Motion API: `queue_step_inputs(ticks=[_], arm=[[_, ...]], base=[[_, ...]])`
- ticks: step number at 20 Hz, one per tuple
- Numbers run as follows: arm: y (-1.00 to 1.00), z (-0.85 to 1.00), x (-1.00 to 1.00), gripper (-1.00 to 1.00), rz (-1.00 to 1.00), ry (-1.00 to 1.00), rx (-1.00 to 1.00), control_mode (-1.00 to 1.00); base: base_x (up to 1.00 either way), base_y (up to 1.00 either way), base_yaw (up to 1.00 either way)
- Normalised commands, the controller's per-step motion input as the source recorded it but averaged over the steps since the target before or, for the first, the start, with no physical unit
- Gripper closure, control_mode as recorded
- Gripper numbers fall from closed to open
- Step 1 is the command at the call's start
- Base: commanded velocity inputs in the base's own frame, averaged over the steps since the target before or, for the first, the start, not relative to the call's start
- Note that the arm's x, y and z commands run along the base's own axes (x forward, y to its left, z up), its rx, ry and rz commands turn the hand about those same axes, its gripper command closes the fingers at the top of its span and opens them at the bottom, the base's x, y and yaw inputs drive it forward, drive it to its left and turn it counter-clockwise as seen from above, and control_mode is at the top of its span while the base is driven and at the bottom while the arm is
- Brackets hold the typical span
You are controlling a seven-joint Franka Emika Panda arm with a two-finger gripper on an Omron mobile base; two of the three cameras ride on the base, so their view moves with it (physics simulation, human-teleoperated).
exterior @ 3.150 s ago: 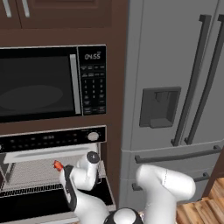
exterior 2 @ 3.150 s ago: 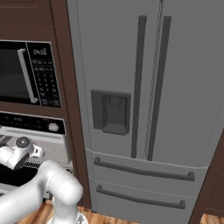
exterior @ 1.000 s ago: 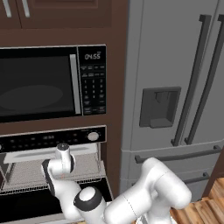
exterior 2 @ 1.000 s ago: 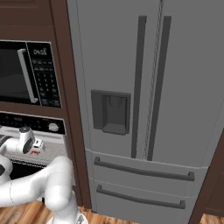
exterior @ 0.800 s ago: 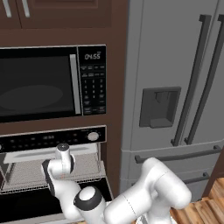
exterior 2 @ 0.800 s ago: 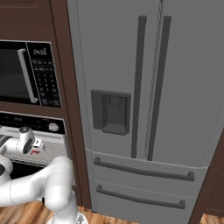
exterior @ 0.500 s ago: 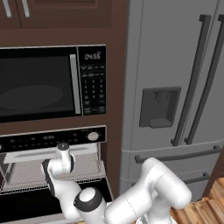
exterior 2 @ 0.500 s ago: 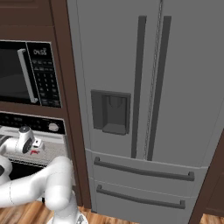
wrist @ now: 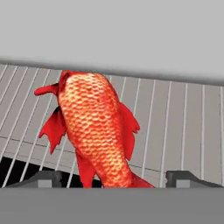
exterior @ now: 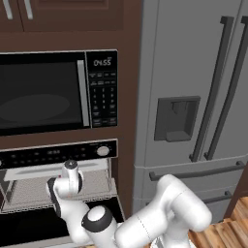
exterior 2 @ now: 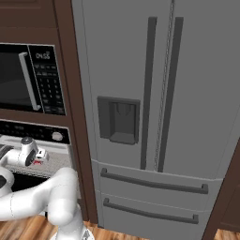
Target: Take the fish from the oven and place it on the plate on the counter.
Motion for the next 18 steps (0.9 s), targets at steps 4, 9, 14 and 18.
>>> queue_step_inputs(ticks=[4, 9, 14, 18], arm=[[0.00, -0.99, 0.00, 1.00, 0.00, 0.00, -0.06, -1.00], [0.00, -0.75, -0.46, 1.00, 0.00, 0.02, -0.01, -1.00], [0.00, -0.04, -0.78, 1.00, 0.00, 0.20, 0.00, -1.00], [0.00, -0.17, -0.72, 1.00, 0.00, 0.09, 0.00, -1.00]], base=[[0.00, 0.00, 0.00], [0.00, 0.00, 0.00], [0.00, 0.00, 0.00], [0.00, 0.00, 0.00]])
